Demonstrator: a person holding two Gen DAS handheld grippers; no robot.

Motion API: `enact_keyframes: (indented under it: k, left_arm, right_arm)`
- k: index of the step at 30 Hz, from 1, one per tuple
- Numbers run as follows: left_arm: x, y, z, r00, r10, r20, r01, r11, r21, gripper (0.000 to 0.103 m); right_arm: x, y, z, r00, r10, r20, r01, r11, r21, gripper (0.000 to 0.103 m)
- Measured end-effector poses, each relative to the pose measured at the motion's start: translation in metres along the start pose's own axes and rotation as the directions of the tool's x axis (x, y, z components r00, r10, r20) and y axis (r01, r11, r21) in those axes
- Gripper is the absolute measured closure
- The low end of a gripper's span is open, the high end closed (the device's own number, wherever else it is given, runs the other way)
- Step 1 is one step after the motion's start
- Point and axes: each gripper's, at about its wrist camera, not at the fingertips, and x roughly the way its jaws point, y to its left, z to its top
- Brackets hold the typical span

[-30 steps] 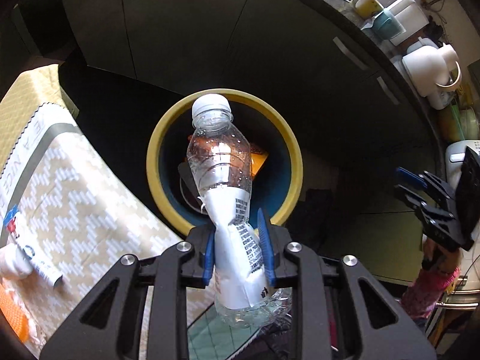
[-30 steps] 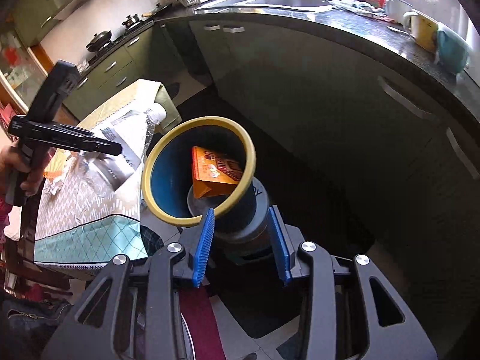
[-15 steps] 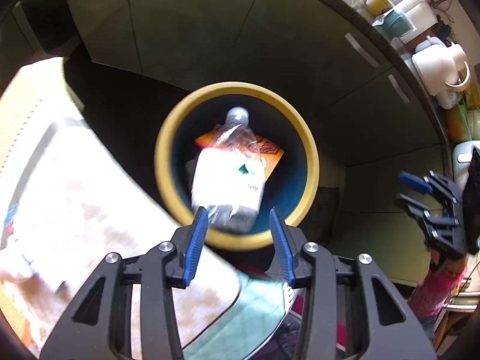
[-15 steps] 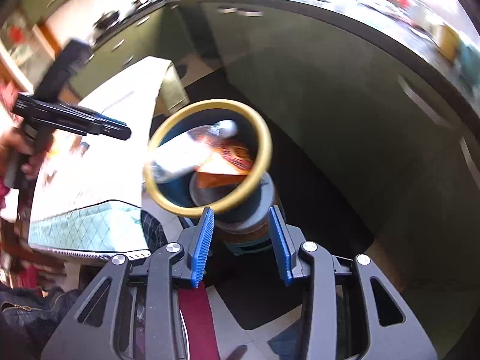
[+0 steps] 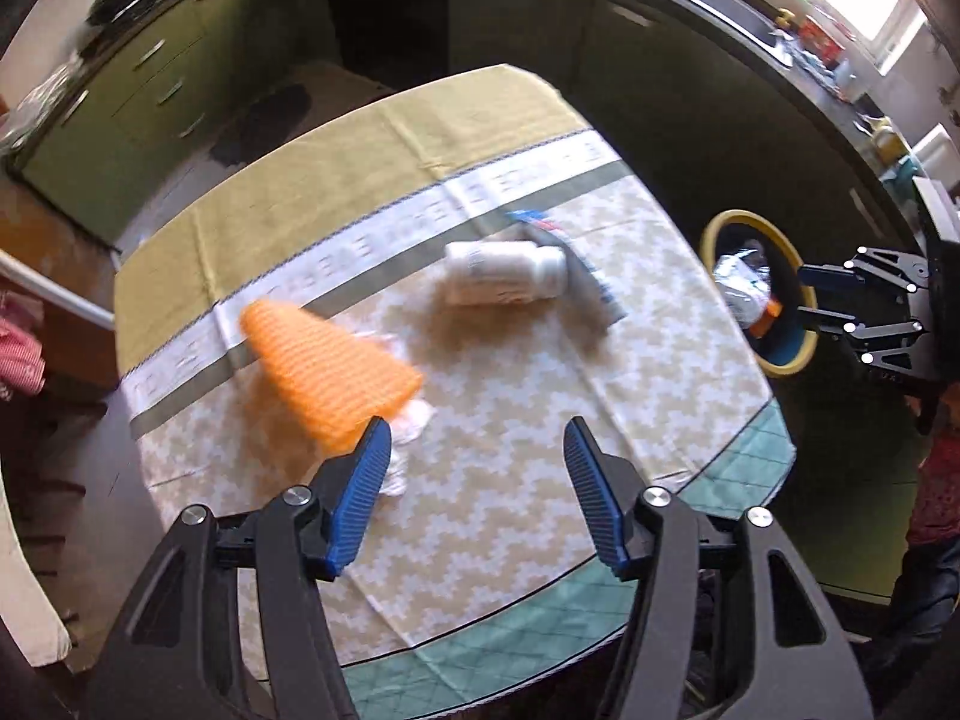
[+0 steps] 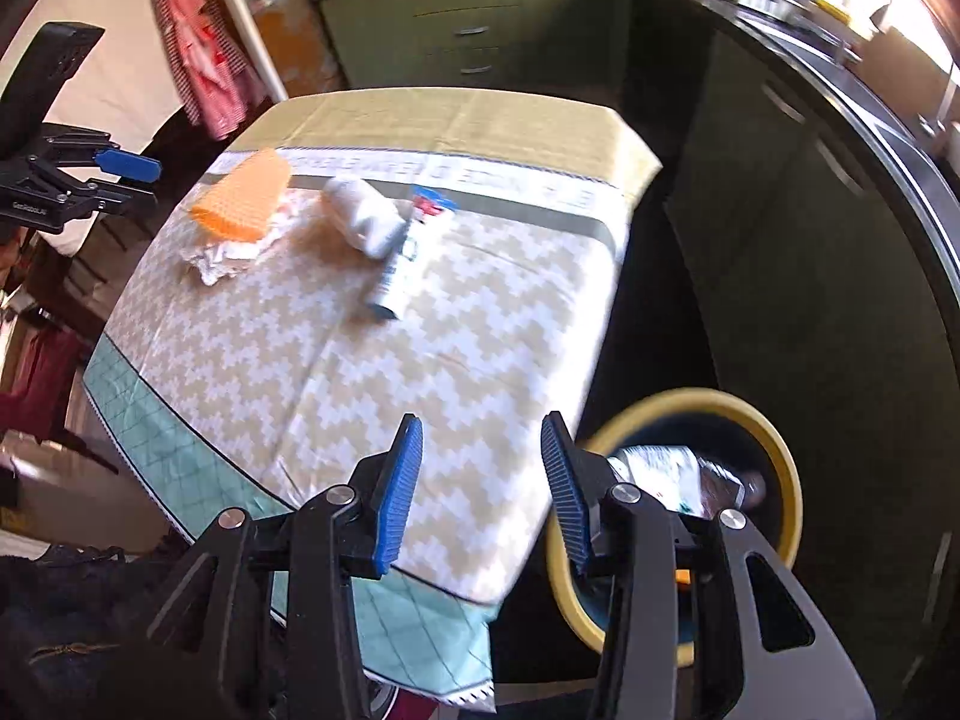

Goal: Collect trash
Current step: 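Grasp the orange foam net with the left tool while the right tool reaches for the white pill bottle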

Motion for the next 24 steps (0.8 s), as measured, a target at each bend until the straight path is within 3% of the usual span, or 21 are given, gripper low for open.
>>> enact_keyframes:
  k: [4, 9, 13, 20, 24]
  left_arm:
    - [0.023, 0.051, -0.01, 0.999, -0.003, -0.04, -0.001, 0.995, -0.096, 0.044]
    - [0.065, 0.079, 0.005, 0.993, -0.094, -0.077, 0.075, 0.972, -0.224, 0.043]
    - [0.089, 0.085, 0.023, 0.987, -0.127, -0.098, 0.096, 0.958, -0.271, 0.043]
    - [0.112, 0.099, 0.044, 0.987, -0.103, -0.125, 0.058, 0.946, -0.32, 0.045]
    - [0.124, 0.109, 0.05, 0.98, -0.146, -0.134, 0.086, 0.924, -0.373, 0.045]
  right_arm:
    - [0.031, 0.051, 0.052, 0.999, 0.017, -0.037, -0.022, 0.992, -0.123, 0.061]
    - [0.054, 0.085, 0.091, 0.997, 0.009, -0.074, -0.024, 0.979, -0.202, 0.061]
    - [0.06, 0.084, 0.097, 0.996, -0.009, -0.092, -0.012, 0.973, -0.233, 0.061]
    - [0.075, 0.075, 0.101, 0.994, -0.011, -0.11, -0.015, 0.973, -0.232, 0.06]
    - [0.08, 0.07, 0.098, 0.993, 0.006, -0.116, -0.032, 0.974, -0.224, 0.06]
